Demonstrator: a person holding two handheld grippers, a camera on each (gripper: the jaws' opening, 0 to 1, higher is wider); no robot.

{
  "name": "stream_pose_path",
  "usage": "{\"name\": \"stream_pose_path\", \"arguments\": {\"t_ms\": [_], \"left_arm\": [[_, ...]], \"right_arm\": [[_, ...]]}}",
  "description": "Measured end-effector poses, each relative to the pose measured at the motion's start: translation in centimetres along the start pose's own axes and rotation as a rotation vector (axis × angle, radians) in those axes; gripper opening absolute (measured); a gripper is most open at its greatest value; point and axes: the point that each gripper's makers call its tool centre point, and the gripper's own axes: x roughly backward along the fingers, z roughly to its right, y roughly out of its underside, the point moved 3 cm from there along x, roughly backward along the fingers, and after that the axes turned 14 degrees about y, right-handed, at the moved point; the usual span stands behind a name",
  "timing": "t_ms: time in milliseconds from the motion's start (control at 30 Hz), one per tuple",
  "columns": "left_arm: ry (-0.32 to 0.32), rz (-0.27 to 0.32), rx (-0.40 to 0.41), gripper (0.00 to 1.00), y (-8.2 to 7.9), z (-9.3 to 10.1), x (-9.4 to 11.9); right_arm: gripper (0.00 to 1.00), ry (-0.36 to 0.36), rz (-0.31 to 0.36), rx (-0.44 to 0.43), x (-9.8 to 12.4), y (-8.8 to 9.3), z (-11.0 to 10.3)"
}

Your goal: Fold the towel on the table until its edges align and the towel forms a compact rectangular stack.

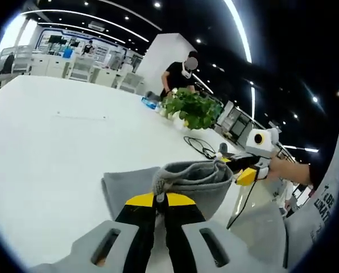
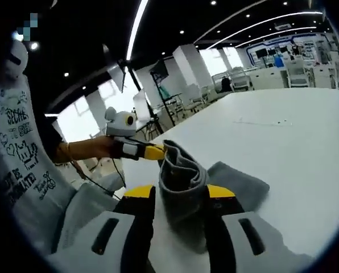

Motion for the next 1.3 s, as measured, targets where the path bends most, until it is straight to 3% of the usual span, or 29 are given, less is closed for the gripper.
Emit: {"name": "stream_pose_path", "arguments": {"t_ms": [133, 500, 733, 1033, 1300], "left_arm": [[0.003, 0.001, -0.005, 0.05, 0.0, 0.3, 0.2], [0.046, 0.040, -0.075, 0.05, -2.1, 3.1, 1.7], [0.069, 0.084, -0.103, 0.05, -3.6, 5.3, 2.8], [0.096, 0.081, -0.218, 0.05, -5.5, 8.6, 3.7], [0.097, 0.078, -0.269, 0.05, -6.3, 10.0, 4.1]], "right_arm": [[0.07, 0.053, 0.011, 0.025, 0.1, -0.1, 0.7], [0.04, 0.025, 0.083, 0.003, 1.8, -2.5, -0.8], [0.03, -0.010, 0.125, 0.038, 3.4, -4.3, -2.2], [0.03, -0.020, 0.164, 0.086, 4.9, -6.7, -4.2], [0.04, -0.004, 0.169, 0.088, 6.1, -7.5, -4.8]]}}
